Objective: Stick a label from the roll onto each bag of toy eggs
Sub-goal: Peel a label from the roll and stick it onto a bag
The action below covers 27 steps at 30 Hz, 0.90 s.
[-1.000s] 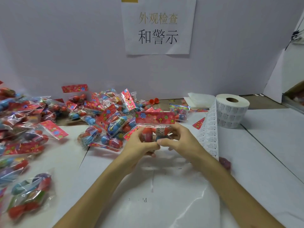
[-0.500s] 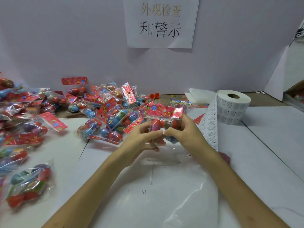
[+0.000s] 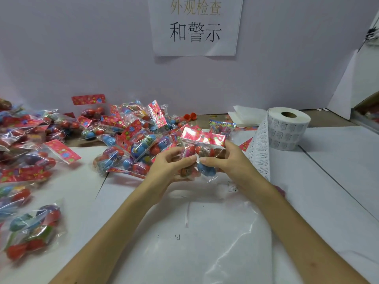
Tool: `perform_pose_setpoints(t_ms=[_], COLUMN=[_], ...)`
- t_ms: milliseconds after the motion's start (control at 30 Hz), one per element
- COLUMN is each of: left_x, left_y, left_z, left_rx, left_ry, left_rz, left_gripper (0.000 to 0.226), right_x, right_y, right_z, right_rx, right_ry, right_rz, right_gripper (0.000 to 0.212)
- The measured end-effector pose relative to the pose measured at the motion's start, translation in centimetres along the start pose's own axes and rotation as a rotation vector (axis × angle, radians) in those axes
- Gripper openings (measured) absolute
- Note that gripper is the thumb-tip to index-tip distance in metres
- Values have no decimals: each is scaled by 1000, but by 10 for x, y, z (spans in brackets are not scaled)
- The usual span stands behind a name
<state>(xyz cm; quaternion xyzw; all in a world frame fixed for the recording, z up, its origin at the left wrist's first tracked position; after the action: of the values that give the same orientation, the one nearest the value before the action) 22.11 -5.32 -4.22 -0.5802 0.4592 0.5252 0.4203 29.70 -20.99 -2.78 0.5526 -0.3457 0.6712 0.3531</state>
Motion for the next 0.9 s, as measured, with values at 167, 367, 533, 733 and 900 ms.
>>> perform_pose_setpoints(t_ms=[167,367,533,733,900], left_x=[0,1,0,2,1], left_y=[0,0,0,-1,-1], left_z=[-3,-4,-1,1,2], left_rx=[-15,2,-12,-38,-46], left_ry=[-16,-45,-30,-18,-41], left_rz=[-3,-2,-13,-11,-37], left_gripper=[57,47,25,12,4], right_x=[-2,-2,-1,5,4], right_y=[1,0,1,3,1], right_z=[1,2,1,-1,3], right_rx=[48,55,51,42,-40], right_ry=[-70,-16,39,-32,-39], right_rz=[0,-20,-15,14,50], right_gripper=[54,58,45,36,17])
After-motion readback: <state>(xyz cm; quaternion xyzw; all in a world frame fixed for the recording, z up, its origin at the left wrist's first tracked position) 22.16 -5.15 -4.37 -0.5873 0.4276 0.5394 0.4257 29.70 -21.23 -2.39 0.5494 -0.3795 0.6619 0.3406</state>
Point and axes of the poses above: each hand's wrist, its own y-axis away from the middle knuckle, its own z-axis out of the back of the hand, x = y × z, the point moved 5 cm from there along -y, towards the middle knuckle, and after that the axes turned 1 degree about -x, right-handed, at the moved point
